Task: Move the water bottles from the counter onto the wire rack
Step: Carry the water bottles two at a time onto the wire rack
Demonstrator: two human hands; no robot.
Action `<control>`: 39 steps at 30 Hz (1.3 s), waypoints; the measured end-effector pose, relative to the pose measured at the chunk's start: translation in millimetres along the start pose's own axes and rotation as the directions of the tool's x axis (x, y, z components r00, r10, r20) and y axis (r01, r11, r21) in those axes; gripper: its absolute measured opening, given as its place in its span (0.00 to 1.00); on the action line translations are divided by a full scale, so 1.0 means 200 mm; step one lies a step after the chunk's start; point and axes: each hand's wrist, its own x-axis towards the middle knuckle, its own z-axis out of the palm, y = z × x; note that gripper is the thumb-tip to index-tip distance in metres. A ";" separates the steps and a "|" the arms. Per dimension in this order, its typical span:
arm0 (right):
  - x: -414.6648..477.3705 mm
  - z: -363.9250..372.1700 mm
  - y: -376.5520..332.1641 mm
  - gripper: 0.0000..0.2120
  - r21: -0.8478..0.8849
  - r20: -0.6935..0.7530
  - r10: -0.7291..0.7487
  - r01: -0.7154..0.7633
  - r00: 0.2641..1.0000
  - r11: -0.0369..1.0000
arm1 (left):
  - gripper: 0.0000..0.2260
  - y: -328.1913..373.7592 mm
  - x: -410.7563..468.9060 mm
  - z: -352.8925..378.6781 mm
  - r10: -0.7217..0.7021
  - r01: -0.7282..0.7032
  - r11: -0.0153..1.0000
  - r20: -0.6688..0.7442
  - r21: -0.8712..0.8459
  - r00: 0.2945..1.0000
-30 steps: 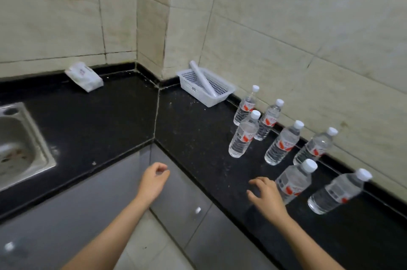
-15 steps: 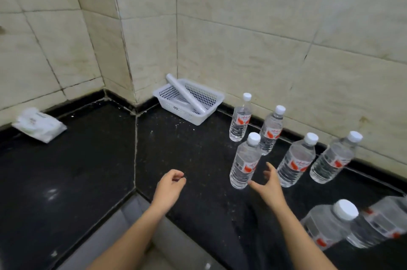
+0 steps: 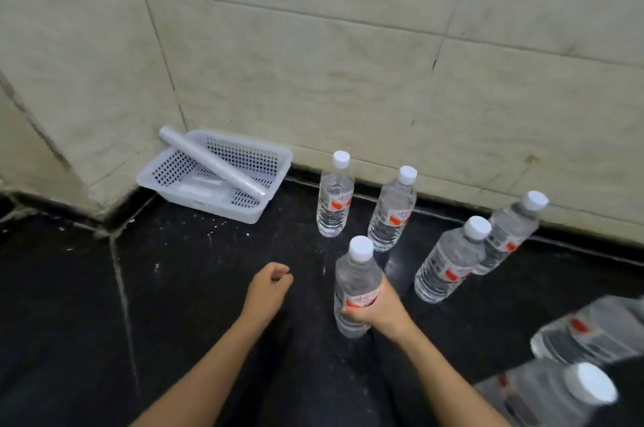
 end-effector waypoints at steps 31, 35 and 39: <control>-0.64 0.32 -0.08 0.31 0.152 -0.636 0.411 -0.416 0.653 0.896 | 0.22 0.00 0.02 0.09 0.184 -0.131 0.983 0.698 -0.130 0.692; -0.94 0.30 -0.06 0.31 0.181 -0.697 0.408 -0.405 0.590 0.896 | 0.27 -0.03 -0.28 0.16 0.151 -0.077 0.988 0.817 -0.131 0.556; -1.29 0.26 0.04 0.28 0.208 -0.797 0.389 -0.395 0.461 0.895 | 0.26 0.00 -0.60 0.29 0.187 -0.140 0.980 0.882 -0.140 0.433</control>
